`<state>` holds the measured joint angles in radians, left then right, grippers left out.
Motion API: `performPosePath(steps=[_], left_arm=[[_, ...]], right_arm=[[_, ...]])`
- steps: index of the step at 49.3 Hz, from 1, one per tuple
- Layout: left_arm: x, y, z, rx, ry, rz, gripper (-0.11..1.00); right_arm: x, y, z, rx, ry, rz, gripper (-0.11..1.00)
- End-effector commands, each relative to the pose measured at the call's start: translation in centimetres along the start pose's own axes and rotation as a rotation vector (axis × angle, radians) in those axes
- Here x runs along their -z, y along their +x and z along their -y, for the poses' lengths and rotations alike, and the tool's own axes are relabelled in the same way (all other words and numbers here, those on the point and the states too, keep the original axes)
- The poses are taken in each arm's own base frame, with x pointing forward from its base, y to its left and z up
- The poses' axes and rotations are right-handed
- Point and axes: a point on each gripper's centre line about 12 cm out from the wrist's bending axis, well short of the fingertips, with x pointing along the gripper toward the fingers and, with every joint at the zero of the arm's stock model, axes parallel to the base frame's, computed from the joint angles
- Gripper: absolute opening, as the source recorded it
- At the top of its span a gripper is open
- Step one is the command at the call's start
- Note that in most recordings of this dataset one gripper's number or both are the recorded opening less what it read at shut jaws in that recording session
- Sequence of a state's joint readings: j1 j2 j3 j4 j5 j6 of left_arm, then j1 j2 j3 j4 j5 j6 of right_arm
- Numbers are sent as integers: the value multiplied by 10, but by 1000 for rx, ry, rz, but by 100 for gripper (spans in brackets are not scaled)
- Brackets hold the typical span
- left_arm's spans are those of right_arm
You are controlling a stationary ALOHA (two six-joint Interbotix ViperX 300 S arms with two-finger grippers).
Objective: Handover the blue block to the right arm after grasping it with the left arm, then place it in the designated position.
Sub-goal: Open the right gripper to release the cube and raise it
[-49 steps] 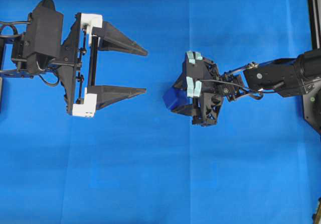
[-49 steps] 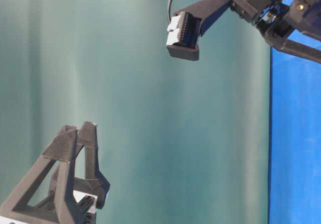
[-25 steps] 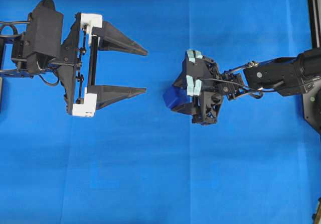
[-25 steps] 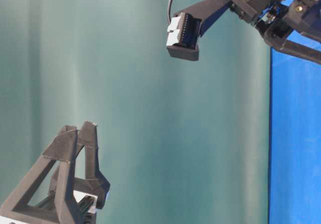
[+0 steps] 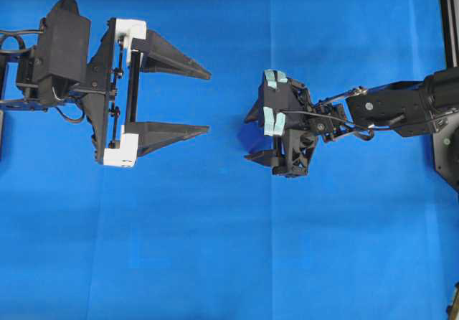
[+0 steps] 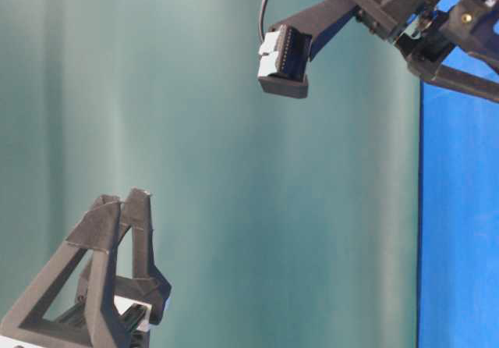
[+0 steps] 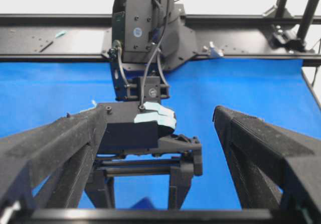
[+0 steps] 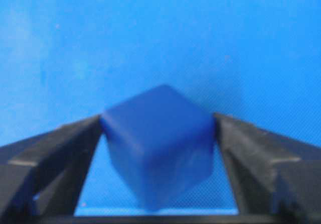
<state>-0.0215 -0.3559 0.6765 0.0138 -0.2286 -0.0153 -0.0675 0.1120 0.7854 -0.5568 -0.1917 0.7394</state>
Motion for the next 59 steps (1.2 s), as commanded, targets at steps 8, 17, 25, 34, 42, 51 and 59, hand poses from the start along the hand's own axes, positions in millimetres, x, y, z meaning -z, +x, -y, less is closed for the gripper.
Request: performPosePath(steps=[8, 17, 25, 34, 42, 51, 59], left_arm=[[-9, -3, -1, -1, 0, 28, 92], [-10, -3, -1, -1, 1, 31, 92], [-10, -3, -1, -1, 3, 31, 92], [-9, -3, -1, -1, 3, 28, 92], [-10, -3, -1, -1, 1, 29, 92], [-10, -2, -1, -1, 1, 31, 92], [-10, -2, -1, -1, 0, 31, 92]], right_arm=[[-25, -15, -6, 1, -8, 65, 86], [-41, -36, -12, 15, -26, 102, 88], [-64, -68, -23, 39, -50, 158, 88], [-87, -107, -29, 76, -51, 218, 88], [-99, -135, -33, 98, -50, 257, 88], [-107, -163, -37, 115, -48, 291, 88], [-113, -185, -41, 112, -50, 334, 88]])
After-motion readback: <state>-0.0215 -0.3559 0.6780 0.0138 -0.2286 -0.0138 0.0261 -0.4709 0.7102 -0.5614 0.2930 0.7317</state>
